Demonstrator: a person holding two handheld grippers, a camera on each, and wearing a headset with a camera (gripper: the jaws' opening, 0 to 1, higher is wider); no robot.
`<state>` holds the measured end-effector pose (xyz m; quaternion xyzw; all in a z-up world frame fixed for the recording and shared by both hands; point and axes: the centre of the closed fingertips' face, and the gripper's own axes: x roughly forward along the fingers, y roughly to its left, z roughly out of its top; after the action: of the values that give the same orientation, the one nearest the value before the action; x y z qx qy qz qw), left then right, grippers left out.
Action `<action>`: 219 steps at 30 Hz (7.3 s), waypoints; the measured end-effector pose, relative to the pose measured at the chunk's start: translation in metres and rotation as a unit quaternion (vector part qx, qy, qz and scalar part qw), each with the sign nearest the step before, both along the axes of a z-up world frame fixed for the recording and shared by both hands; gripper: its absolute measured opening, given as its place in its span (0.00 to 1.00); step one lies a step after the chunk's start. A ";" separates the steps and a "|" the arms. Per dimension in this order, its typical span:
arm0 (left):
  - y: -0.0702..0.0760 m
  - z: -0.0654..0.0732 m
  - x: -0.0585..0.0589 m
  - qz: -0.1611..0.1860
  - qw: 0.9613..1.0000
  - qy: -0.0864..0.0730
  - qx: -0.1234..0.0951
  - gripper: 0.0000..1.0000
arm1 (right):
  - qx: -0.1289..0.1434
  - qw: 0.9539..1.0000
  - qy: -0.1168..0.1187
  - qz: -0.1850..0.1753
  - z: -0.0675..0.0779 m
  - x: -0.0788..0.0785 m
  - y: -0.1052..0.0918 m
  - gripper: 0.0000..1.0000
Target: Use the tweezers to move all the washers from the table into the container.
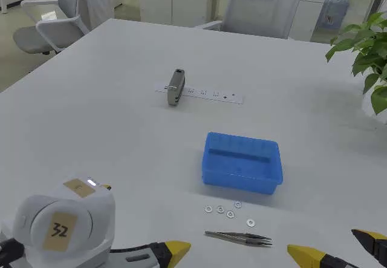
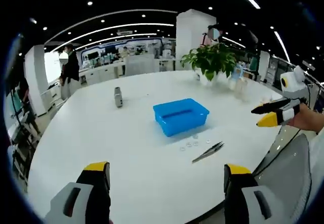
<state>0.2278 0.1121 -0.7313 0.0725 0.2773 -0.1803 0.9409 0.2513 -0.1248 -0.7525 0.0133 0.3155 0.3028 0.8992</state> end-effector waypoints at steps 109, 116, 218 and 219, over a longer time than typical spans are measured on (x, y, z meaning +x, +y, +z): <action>-0.111 -0.130 0.043 -0.374 0.916 0.122 0.081 0.00 | -0.023 0.999 0.039 -0.024 -0.017 0.010 -0.014 0.84; -0.107 -0.108 0.035 -0.368 0.920 0.111 0.070 0.00 | -0.028 0.999 0.021 0.000 -0.009 0.009 -0.001 0.83; -0.118 -0.026 0.011 -0.353 0.933 -0.010 0.075 0.00 | -0.109 0.923 -0.068 0.362 -0.055 -0.015 0.140 0.03; -0.117 -0.027 0.012 -0.346 0.936 -0.010 0.067 0.00 | -0.110 0.924 -0.071 0.360 -0.055 -0.014 0.139 0.03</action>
<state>0.2398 -0.0053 -0.7579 0.2289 0.2369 -0.4748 0.8161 0.2376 0.0144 -0.8070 -0.2215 0.2653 0.5700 0.7454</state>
